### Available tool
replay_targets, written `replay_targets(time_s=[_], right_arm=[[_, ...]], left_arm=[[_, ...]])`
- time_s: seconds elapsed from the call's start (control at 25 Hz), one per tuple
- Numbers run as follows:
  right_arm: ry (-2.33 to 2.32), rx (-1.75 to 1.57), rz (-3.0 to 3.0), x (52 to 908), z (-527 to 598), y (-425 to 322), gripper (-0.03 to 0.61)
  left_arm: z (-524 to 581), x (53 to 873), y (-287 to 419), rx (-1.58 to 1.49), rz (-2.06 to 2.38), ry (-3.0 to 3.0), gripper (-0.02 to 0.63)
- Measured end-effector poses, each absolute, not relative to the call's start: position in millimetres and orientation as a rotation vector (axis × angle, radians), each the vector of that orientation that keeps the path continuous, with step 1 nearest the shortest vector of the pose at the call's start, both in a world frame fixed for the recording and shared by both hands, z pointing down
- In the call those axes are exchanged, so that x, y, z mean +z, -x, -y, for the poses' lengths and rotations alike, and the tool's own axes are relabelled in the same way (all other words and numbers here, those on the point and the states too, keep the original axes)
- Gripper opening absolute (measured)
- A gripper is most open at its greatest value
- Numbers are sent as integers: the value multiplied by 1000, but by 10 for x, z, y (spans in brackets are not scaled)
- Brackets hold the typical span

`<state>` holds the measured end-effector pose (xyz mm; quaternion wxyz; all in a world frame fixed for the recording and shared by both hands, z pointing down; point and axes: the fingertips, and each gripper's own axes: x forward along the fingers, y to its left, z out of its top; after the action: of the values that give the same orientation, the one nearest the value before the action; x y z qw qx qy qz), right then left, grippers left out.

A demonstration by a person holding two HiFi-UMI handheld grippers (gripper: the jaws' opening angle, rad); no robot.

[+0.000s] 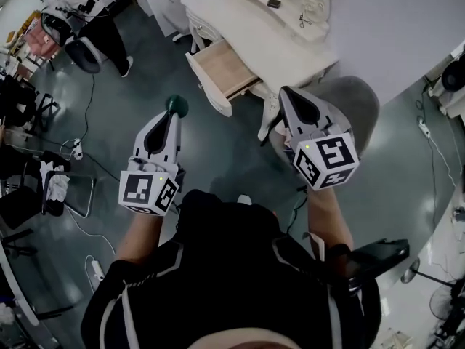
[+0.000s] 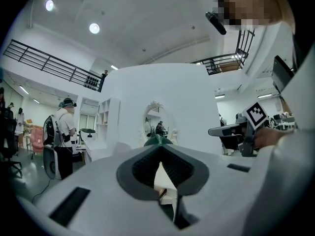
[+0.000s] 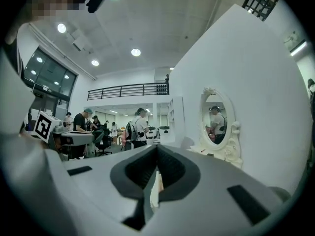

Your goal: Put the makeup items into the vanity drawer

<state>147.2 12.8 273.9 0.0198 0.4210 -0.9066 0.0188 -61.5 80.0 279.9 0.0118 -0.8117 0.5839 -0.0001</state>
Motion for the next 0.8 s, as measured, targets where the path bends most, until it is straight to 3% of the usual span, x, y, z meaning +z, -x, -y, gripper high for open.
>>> replay_targets(time_s=[0.32, 0.8], right_arm=[[-1376, 68, 2760, 2861, 307, -1512, 5], [-1446, 48, 2690, 2841, 1146, -922, 5]], left_arm=[[-214, 2979, 659, 3, -1783, 2590, 20], [831, 3020, 1288, 62, -1691, 2655, 20]])
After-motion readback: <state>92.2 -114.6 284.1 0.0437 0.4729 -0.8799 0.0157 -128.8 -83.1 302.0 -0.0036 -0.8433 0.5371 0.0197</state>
